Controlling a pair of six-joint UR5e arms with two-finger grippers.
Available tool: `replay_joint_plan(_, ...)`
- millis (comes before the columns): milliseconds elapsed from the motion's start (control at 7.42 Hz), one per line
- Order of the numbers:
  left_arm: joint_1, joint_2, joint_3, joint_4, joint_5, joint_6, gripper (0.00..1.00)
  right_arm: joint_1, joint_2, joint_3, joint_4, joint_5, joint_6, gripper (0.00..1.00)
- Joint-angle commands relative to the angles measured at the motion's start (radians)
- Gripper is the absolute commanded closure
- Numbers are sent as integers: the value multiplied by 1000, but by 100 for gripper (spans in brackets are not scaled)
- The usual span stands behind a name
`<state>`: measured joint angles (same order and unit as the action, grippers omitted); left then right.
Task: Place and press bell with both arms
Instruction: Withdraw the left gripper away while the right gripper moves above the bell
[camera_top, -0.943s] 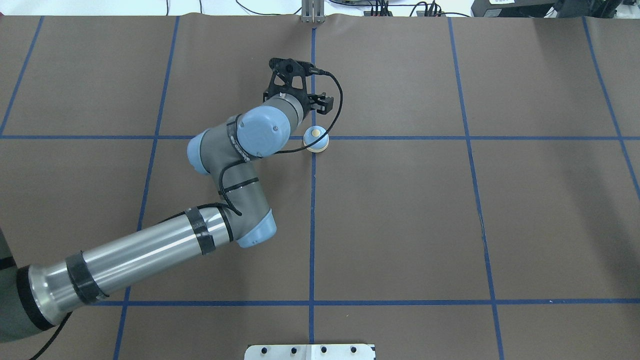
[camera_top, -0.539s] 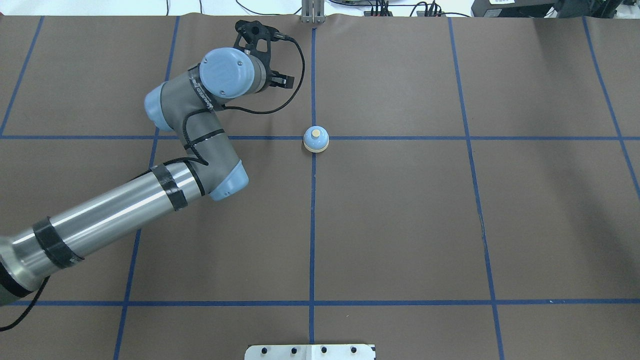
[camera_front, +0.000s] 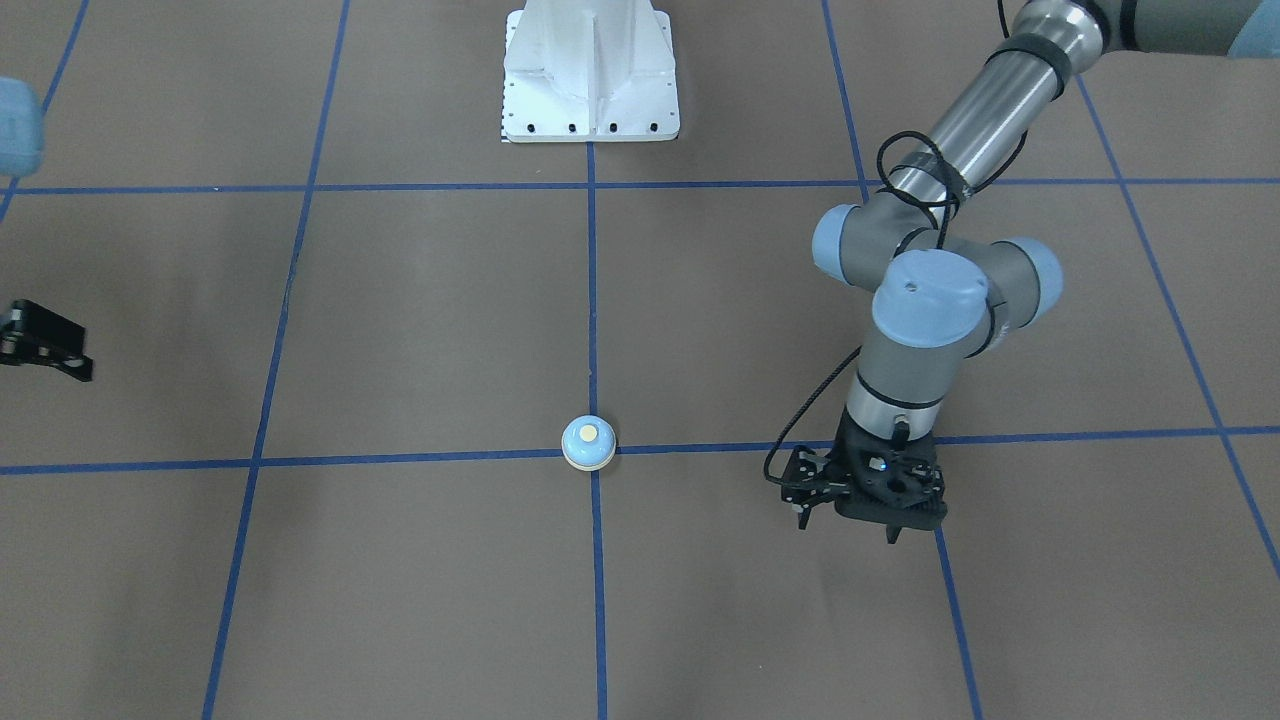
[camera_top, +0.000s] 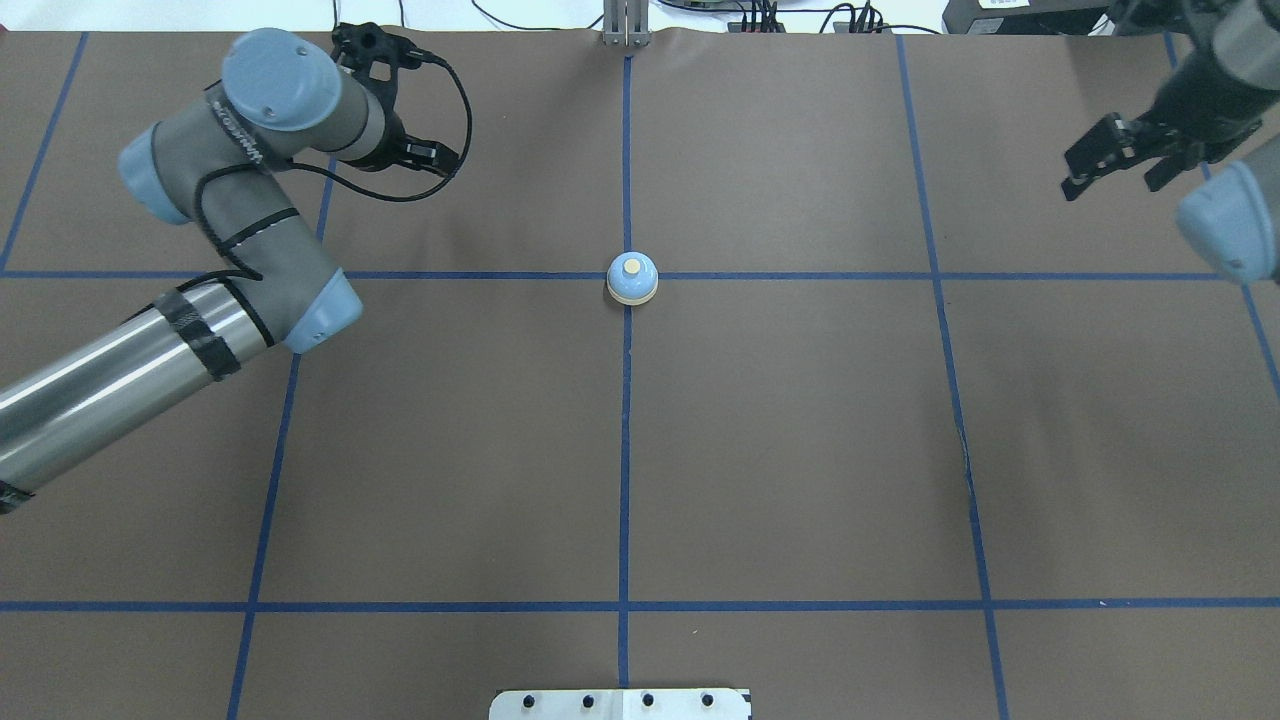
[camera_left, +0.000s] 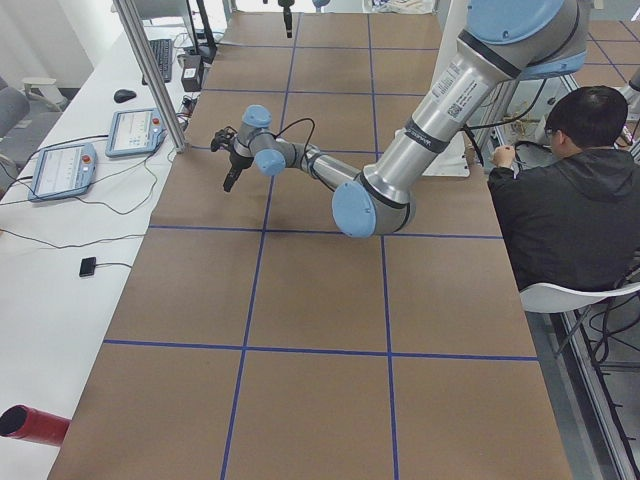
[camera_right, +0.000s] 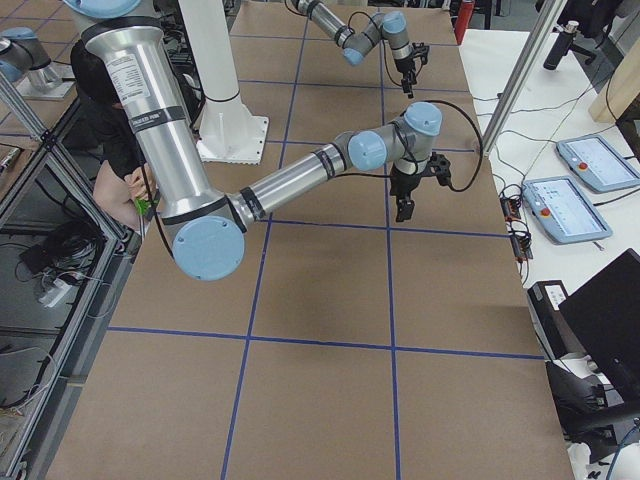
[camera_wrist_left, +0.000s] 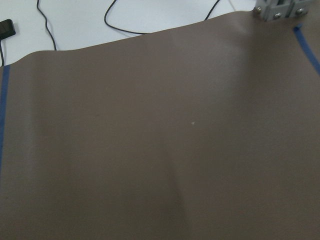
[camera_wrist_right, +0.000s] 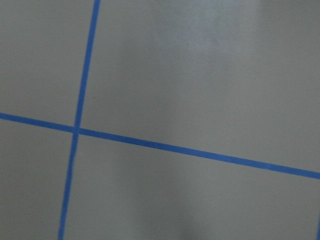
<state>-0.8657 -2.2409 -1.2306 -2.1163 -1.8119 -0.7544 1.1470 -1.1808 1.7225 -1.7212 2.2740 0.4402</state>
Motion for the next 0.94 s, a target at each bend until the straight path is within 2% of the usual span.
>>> replay_joint_plan(0,-97,122,-128,108,-114,138,1,-168,134,-15,6,-137,249,21)
replay_joint_plan(135,-137,186,-217,193,-116,249,1,-224,154,-32,97,-143,352,43)
replay_joint_plan(270,-174,220,-287,305,-118,350,1,-261,209,-103,206,-148,503,61)
replay_joint_plan(404,-206,243,-332,371,-118,424,0,-309,271,-156,231,-151,603,85)
replay_joint_plan(539,-226,300,-363,368,-121,469,1,-343,327,-194,229,-178,609,100)
replay_joint_plan(809,-284,336,-375,364,-217,512,1,-378,421,-295,226,-209,610,100)
